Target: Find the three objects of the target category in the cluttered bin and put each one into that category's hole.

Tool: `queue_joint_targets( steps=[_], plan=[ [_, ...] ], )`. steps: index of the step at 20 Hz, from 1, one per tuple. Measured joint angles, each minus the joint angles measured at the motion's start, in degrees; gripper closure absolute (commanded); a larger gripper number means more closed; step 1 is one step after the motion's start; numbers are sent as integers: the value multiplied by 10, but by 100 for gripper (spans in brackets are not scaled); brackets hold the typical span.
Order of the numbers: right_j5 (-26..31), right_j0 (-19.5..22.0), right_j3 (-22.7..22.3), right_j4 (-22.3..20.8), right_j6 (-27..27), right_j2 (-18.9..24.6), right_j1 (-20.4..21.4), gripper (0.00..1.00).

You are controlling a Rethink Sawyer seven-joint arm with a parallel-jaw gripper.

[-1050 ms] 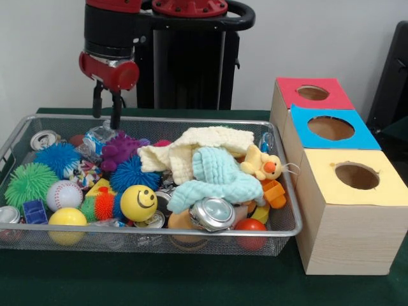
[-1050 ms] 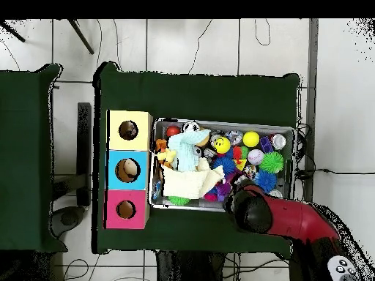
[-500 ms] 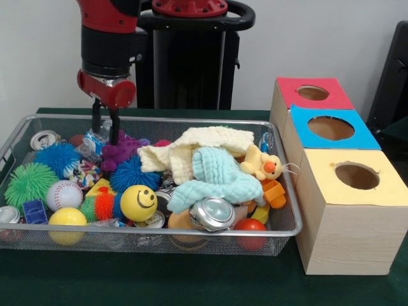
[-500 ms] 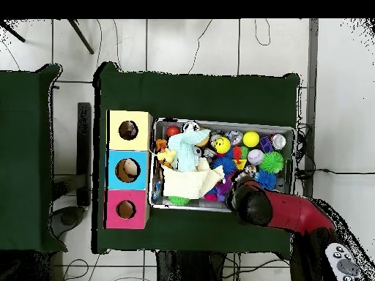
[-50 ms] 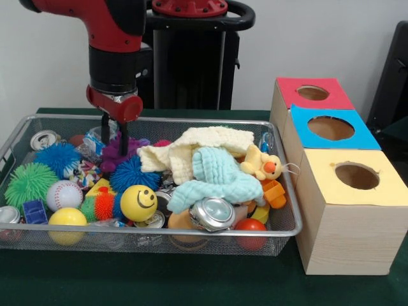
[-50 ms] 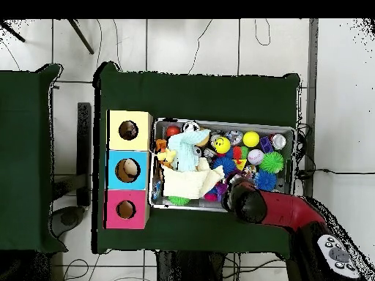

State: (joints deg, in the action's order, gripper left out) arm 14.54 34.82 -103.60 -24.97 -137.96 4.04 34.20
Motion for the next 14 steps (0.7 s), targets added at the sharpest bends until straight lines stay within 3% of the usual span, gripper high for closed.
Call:
queue_joint_targets(
  steps=[14],
  plan=[
    [0, 18, 26, 0, 0, 2, -8, 0]
  ],
)
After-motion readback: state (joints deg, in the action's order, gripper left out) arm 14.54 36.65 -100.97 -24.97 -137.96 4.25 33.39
